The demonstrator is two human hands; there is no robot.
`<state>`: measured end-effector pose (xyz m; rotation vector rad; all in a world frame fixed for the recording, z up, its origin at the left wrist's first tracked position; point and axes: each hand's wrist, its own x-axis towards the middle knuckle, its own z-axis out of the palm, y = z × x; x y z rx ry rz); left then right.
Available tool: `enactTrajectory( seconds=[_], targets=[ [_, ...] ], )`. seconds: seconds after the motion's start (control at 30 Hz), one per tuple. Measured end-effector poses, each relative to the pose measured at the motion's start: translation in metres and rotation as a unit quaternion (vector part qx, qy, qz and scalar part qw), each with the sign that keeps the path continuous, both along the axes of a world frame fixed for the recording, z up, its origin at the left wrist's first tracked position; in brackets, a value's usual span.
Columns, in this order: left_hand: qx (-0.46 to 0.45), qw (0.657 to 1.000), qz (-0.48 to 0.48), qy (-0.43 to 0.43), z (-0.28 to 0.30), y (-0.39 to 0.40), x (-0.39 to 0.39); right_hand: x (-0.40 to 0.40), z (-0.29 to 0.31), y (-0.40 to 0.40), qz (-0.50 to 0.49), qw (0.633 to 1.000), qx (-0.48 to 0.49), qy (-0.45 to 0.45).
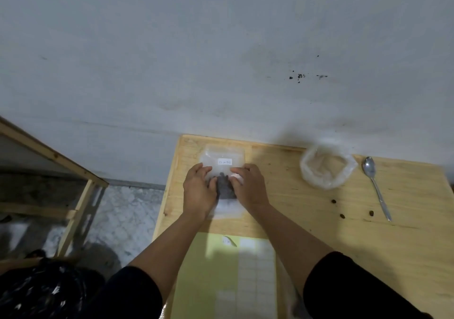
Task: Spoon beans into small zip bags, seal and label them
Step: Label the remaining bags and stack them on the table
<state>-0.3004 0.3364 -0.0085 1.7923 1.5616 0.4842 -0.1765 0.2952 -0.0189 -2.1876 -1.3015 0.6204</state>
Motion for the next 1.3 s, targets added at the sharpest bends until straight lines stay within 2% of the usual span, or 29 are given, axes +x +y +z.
enactTrajectory(
  seconds=[0.13,0.33,0.5,0.6,0.63,0.7,0.83,0.97,1.07,1.17,1.3],
  targets=[
    [0.01,1.0,0.003,0.0,0.002,-0.002,-0.011,-0.01,0.005,-0.004,0.015,1.0,0.005,-0.027],
    [-0.002,0.993,-0.07,0.091,0.0,-0.006,-0.025,-0.02,0.011,-0.014,0.101,0.989,-0.073,-0.079],
    [0.048,0.983,-0.129,0.122,0.015,-0.018,-0.036,-0.029,0.021,-0.027,0.151,0.963,-0.106,-0.195],
    [0.122,0.972,-0.163,0.12,0.028,-0.024,-0.043,-0.039,0.039,-0.041,0.181,0.944,-0.052,-0.271],
    [0.146,0.968,-0.17,0.115,0.032,-0.026,-0.044,-0.042,0.046,-0.046,0.162,0.939,-0.028,-0.301],
    [0.185,0.959,-0.188,0.107,0.04,-0.033,-0.046,-0.046,0.057,-0.058,0.119,0.944,0.04,-0.307],
    [0.251,0.938,-0.232,0.055,0.057,-0.059,-0.044,-0.05,0.074,-0.091,0.069,0.937,0.067,-0.336],
    [0.231,0.927,-0.292,0.036,0.056,-0.092,-0.037,-0.048,0.072,-0.136,0.026,0.945,0.03,-0.324],
    [0.267,0.889,-0.367,0.054,0.042,-0.126,-0.035,-0.037,0.064,-0.175,0.007,0.95,-0.006,-0.311],
    [0.209,0.913,-0.35,0.012,0.029,-0.162,-0.028,-0.021,0.051,-0.217,-0.048,0.963,-0.004,-0.265],
    [0.132,0.924,-0.355,0.048,0.004,-0.203,-0.015,-0.005,0.029,-0.262,-0.079,0.975,-0.06,-0.201]
  ],
)
